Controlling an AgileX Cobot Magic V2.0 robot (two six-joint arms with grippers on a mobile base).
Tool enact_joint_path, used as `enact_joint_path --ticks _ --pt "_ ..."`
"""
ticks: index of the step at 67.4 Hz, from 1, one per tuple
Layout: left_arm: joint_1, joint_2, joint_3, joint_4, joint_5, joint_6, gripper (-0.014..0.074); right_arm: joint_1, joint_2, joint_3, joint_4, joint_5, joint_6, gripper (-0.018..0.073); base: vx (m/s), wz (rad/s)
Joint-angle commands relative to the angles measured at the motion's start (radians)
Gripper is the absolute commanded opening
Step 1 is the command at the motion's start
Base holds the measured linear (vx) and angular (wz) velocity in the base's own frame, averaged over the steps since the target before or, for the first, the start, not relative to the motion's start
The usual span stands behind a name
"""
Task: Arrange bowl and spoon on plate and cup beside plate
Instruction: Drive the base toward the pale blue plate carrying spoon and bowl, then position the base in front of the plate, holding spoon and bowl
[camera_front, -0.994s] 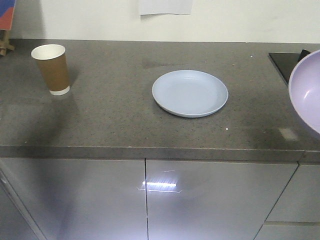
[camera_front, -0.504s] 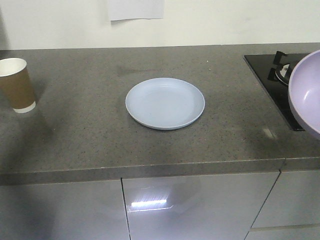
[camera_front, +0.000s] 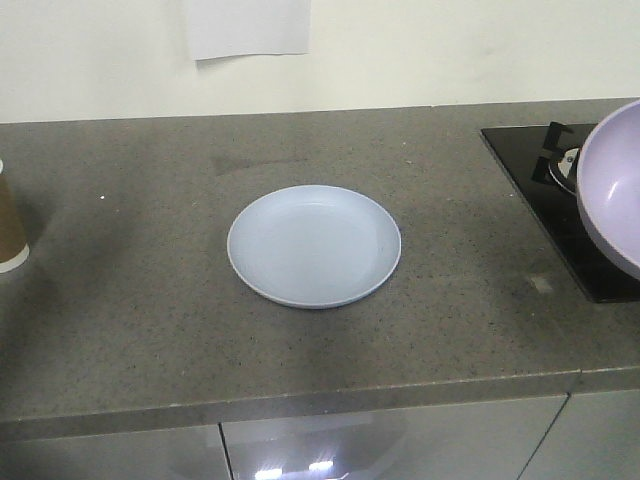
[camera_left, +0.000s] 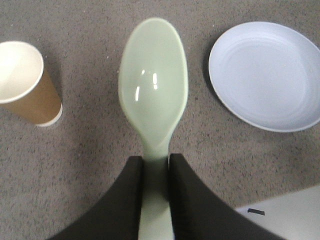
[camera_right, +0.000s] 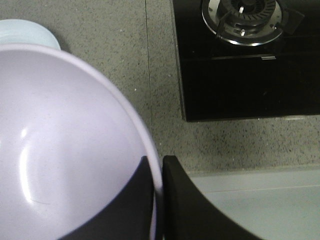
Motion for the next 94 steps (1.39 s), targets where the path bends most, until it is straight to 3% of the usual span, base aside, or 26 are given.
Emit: enact_joint_path --ticks 1,94 --pt "-0.004 -0.018 -0.028 -0.008 -0.024 -0.005 -0.0006 -0.003 -0.013 -0.028 0.004 -0.057 -0.007 -0.0006 0.17 -0.04" --pt "-0.004 -0.018 -0.028 -0.008 -0.024 -0.005 -0.0006 -0.003 -0.013 -0.028 0.004 -0.057 -0.007 -0.0006 0.13 0.05"
